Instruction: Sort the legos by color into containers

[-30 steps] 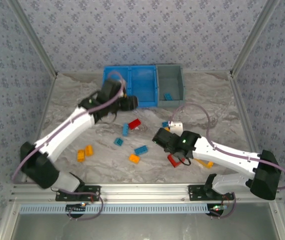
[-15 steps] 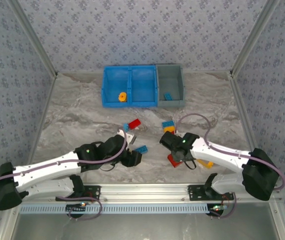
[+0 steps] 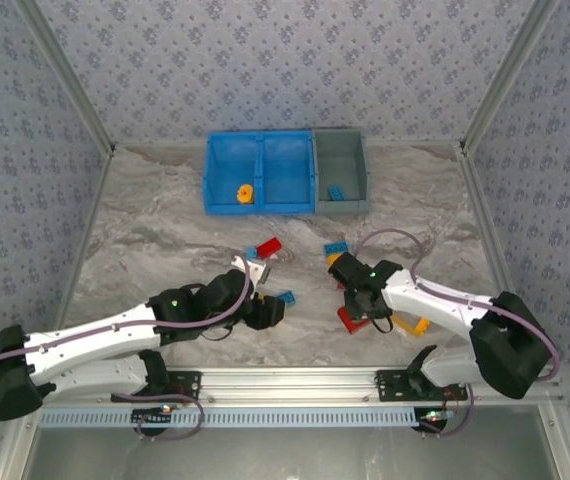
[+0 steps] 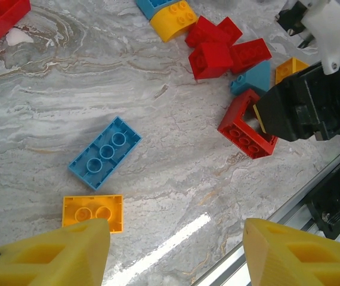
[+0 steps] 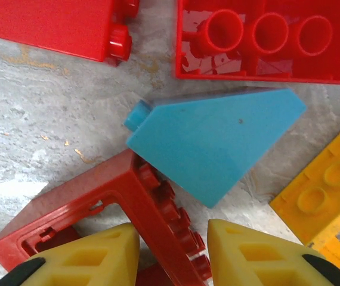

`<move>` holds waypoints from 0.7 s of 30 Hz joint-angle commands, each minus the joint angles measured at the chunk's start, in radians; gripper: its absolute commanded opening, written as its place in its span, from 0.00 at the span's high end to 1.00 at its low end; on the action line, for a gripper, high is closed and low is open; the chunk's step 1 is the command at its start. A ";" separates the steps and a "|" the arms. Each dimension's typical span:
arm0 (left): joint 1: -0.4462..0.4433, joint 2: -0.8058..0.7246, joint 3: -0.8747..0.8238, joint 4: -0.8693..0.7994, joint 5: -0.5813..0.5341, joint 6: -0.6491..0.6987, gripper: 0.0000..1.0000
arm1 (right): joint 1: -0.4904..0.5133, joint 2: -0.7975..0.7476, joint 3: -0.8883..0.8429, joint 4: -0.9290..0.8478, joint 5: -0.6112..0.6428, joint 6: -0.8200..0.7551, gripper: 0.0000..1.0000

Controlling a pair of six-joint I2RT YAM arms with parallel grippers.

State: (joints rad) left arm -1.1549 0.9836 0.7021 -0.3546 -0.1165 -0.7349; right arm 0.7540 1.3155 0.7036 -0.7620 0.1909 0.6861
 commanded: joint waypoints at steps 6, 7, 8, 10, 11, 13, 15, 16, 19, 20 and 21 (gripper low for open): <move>-0.011 -0.007 0.010 0.029 0.012 -0.005 0.39 | -0.024 0.026 -0.012 0.034 -0.040 -0.029 0.73; -0.011 -0.011 0.014 0.029 0.009 -0.007 0.39 | -0.021 0.020 -0.008 0.030 -0.039 -0.024 0.76; -0.011 -0.014 0.015 0.025 0.004 -0.007 0.39 | -0.011 0.011 -0.001 0.016 -0.030 -0.016 0.77; -0.011 -0.023 0.022 0.006 -0.018 -0.012 0.39 | 0.023 -0.023 0.023 -0.018 0.000 0.003 0.78; -0.010 -0.034 0.027 -0.009 -0.036 -0.015 0.39 | 0.041 -0.042 0.044 -0.041 0.013 0.019 0.79; -0.011 -0.058 0.044 -0.053 -0.090 -0.020 0.39 | 0.076 -0.070 0.106 -0.086 0.033 0.040 0.79; -0.011 -0.091 0.072 -0.113 -0.165 -0.026 0.40 | 0.104 -0.070 0.194 -0.121 0.055 0.045 0.79; -0.011 -0.112 0.088 -0.144 -0.212 -0.030 0.39 | 0.110 -0.056 0.247 -0.131 0.063 0.038 0.79; -0.007 -0.151 0.137 -0.206 -0.330 -0.020 0.38 | 0.095 0.046 0.432 -0.125 0.073 -0.013 0.79; 0.004 -0.153 0.156 -0.218 -0.347 -0.010 0.36 | 0.085 0.104 0.517 -0.119 0.071 -0.037 0.79; 0.030 -0.148 0.173 -0.225 -0.338 0.000 0.33 | 0.072 0.155 0.592 -0.117 0.068 -0.048 0.80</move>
State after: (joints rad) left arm -1.1515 0.8486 0.8070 -0.5121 -0.3462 -0.7521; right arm 0.8459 1.3693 1.1519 -0.8726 0.2241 0.6796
